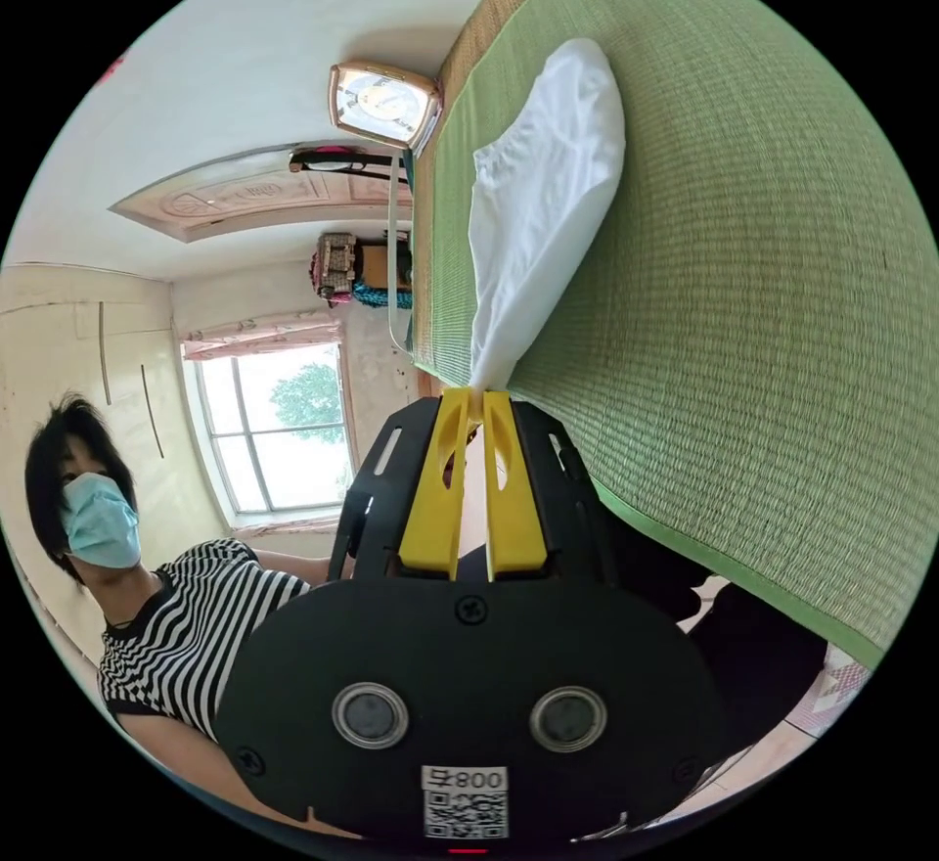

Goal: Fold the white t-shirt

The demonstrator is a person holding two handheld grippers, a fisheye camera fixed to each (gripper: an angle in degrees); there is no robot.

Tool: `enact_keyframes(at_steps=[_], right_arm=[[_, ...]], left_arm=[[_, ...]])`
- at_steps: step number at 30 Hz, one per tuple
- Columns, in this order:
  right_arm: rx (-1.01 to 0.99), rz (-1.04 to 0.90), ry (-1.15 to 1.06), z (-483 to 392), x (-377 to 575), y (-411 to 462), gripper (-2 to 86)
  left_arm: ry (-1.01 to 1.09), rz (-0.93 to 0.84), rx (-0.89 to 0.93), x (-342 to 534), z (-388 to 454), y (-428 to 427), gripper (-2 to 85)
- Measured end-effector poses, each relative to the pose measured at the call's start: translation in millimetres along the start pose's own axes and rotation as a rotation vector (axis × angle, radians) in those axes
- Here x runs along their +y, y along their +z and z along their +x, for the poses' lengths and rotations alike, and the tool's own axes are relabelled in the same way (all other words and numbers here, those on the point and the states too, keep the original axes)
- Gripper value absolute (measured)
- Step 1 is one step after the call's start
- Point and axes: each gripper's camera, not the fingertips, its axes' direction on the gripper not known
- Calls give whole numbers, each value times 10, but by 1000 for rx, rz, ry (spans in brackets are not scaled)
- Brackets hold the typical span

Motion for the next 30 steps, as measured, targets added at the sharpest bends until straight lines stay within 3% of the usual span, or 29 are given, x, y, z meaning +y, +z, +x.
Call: enact_keyframes(at_steps=[18,30], right_arm=[[34,21,-58,-833,430,-32,20],[45,42,-17,-1101,1064,-268,18]], left_arm=[[-248,76,99,-199,-351,-253,81],[-229,107,78,-55,-240,-198,31]])
